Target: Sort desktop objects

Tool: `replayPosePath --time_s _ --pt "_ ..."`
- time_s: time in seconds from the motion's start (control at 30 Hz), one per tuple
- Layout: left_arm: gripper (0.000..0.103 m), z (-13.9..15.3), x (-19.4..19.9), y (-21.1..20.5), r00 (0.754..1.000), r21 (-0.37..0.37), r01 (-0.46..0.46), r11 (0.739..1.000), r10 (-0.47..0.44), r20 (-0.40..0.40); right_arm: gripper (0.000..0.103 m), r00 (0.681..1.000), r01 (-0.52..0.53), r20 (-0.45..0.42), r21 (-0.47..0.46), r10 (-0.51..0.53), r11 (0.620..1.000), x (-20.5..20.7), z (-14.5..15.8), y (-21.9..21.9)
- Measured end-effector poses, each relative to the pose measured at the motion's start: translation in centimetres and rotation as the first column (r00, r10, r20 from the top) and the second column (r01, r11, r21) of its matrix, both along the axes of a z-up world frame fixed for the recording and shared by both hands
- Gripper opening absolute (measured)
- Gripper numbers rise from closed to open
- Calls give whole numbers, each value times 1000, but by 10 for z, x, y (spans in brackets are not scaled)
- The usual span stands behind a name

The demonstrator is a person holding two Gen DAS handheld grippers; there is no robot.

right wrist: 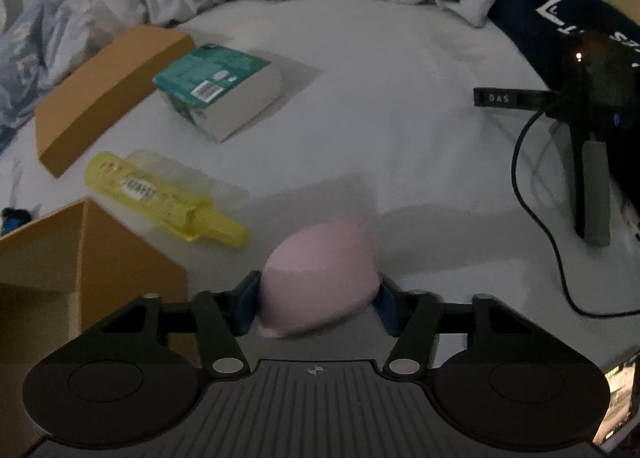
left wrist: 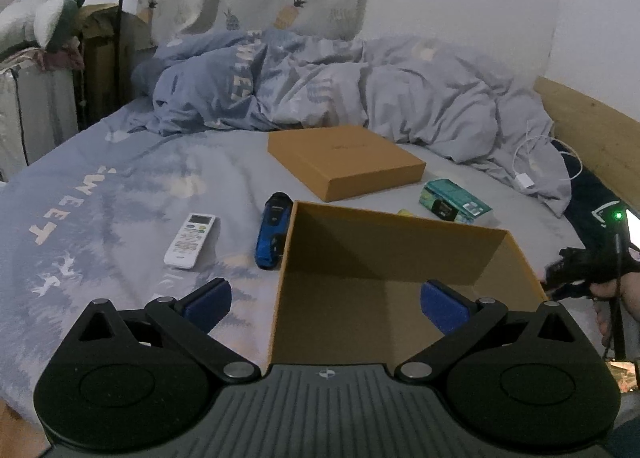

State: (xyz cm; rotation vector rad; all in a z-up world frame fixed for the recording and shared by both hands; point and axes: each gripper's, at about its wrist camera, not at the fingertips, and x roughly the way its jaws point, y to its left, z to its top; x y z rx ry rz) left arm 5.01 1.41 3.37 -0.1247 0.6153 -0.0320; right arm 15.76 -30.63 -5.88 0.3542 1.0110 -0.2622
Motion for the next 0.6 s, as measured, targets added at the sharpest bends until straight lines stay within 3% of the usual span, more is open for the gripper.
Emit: replayPosePath --time_s 0.07,0.4,0.6 --pt "103 1 -6 1 1000 1 -4 1000 4 6 1 1000 9 -9 -10 -10 1000 -6 -1 3" --pt "103 -2 -25 2 1000 9 -9 1000 9 -1 2 997 -20 -75 1 20 1000 -27 -19 11" --pt "103 4 -21 -6 1000 13 10 1000 -10 18 9 990 -132 -54 -17 131 991 -33 7 8"
